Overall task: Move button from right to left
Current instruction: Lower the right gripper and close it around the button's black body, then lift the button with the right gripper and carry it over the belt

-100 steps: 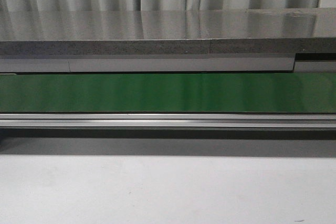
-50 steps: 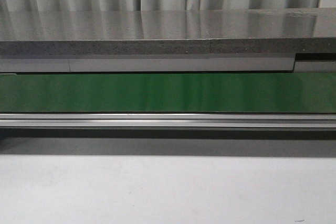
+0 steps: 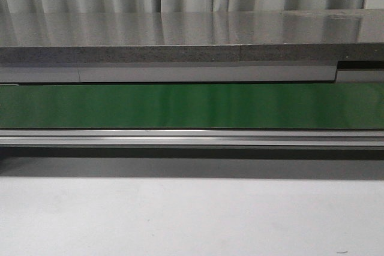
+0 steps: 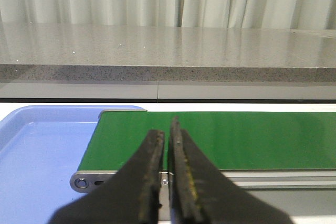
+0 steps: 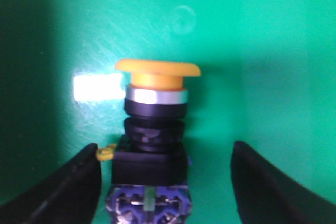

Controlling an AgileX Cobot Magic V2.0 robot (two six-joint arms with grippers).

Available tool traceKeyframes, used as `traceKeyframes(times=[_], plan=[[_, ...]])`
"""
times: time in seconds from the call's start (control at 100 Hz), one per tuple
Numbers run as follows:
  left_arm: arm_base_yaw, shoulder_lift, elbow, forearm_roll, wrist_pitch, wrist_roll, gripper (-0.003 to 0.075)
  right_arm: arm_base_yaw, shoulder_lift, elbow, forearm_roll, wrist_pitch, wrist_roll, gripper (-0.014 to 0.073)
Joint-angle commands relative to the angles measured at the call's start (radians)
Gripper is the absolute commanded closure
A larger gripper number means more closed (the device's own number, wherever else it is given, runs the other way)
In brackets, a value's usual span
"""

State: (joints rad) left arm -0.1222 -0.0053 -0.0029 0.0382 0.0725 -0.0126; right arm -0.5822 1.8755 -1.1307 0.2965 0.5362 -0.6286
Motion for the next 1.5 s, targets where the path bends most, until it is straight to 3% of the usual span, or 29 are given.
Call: traceKeyframes(times=[0.0, 0.37, 1.03, 1.49], plan=[[-0.006, -0.036, 0.041, -0.001, -0.091, -0.012, 0.0715, -0.006, -0.042, -0.029, 0.013, -0.02, -0.011, 0.017], [-0.006, -0.036, 0.041, -0.001, -0.091, -0.012, 0.0715, -0.006, -0.041, -0.029, 0.018, -0.008, -0.012, 0.0339], [-0.006, -0.036, 0.041, -0.001, -0.091, -0.012, 0.0715, 0.009, -0.245, -0.029, 0.079, 0.02, -0.012, 0.0339], [-0.006, -0.036, 0.041, -0.001, -0.091, -0.012, 0.0715, 0.18, -0.292, -0.029, 0.087, 0.167, -0.012, 0.0339]])
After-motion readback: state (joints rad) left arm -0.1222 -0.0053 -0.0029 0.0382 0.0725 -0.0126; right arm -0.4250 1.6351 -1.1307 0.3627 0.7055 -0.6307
